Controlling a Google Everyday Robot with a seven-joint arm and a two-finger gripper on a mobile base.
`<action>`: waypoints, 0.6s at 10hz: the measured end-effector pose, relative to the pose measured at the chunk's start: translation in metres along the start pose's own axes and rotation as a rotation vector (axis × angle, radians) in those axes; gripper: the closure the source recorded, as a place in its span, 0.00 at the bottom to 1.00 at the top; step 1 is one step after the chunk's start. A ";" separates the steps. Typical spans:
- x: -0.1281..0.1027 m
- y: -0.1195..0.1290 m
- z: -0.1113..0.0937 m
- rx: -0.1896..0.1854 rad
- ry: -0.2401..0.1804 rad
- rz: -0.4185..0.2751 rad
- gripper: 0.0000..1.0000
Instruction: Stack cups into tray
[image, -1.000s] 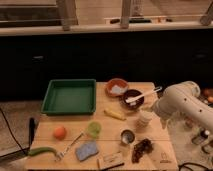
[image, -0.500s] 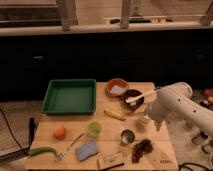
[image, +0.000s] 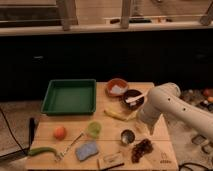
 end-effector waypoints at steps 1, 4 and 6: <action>-0.005 -0.002 0.003 -0.011 -0.019 -0.018 0.20; -0.019 -0.016 0.018 -0.059 -0.086 -0.083 0.20; -0.027 -0.023 0.029 -0.103 -0.127 -0.117 0.20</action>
